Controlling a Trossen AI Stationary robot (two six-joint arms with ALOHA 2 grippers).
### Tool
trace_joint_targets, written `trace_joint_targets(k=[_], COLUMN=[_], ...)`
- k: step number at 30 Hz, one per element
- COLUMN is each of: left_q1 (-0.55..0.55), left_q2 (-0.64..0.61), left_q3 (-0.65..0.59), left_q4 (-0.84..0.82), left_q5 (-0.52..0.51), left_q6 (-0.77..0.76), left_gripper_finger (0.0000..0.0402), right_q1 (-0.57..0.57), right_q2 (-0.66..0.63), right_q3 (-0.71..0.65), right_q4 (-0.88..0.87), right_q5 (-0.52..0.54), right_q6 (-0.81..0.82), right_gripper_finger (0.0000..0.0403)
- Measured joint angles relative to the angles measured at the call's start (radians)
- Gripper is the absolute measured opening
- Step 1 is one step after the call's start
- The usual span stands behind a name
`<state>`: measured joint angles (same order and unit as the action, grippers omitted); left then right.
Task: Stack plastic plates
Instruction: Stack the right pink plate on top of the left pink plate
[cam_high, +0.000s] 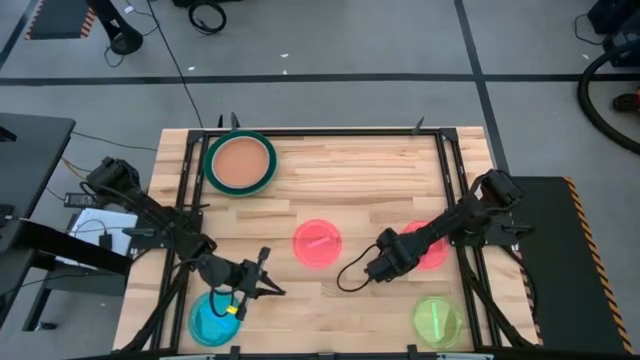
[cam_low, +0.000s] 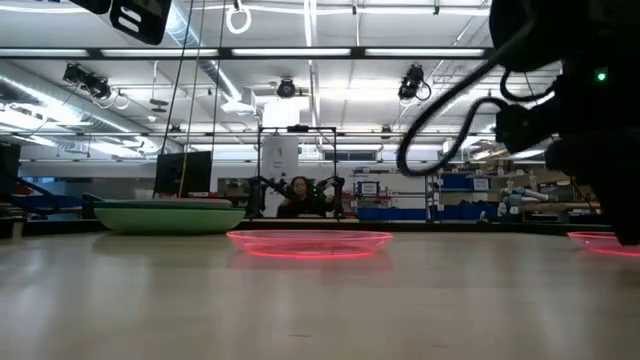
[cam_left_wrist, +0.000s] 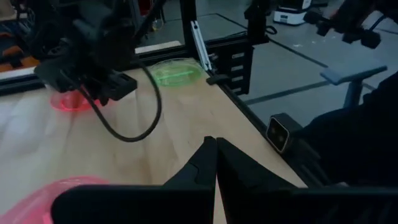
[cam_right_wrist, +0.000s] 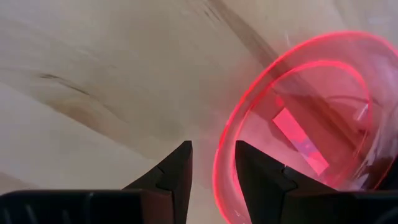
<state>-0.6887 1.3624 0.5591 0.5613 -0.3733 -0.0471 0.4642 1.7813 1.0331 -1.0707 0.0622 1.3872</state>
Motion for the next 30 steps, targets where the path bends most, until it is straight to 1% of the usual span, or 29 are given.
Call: trace_joint_targets(k=[4,10,13,24,27,30], left_q1=[-0.021,-0.039,-0.038,-0.039,-0.039,-0.038], left_q2=[0.0,0.0,0.0,0.0,0.0,0.0], left_q3=[0.0,0.0,0.0,0.001,0.001,0.001], left_q4=[-0.005,0.006,0.018,0.04,0.04,0.04], left_q5=[-0.002,0.0,-0.002,-0.002,-0.002,-0.002], left_q6=[-0.004,0.014,0.014,0.016,0.018,0.022], left_gripper_finger=[0.0016,0.0016,0.0016,0.0016,0.0016,0.0016], right_q1=[-0.012,-0.022,-0.025,-0.026,-0.028,-0.027], right_q2=[0.0,-0.003,-0.003,-0.003,0.0,0.0], right_q3=[-0.034,-0.063,-0.064,-0.063,-0.034,0.036], right_q4=[0.045,0.05,0.057,0.08,0.054,0.028], right_q5=[-0.016,-0.025,-0.027,-0.011,0.0,0.01], right_q6=[0.008,0.027,0.027,0.024,0.002,-0.045], right_gripper_finger=[0.0131,0.0122,0.0106,0.0017,0.0007,0.0007])
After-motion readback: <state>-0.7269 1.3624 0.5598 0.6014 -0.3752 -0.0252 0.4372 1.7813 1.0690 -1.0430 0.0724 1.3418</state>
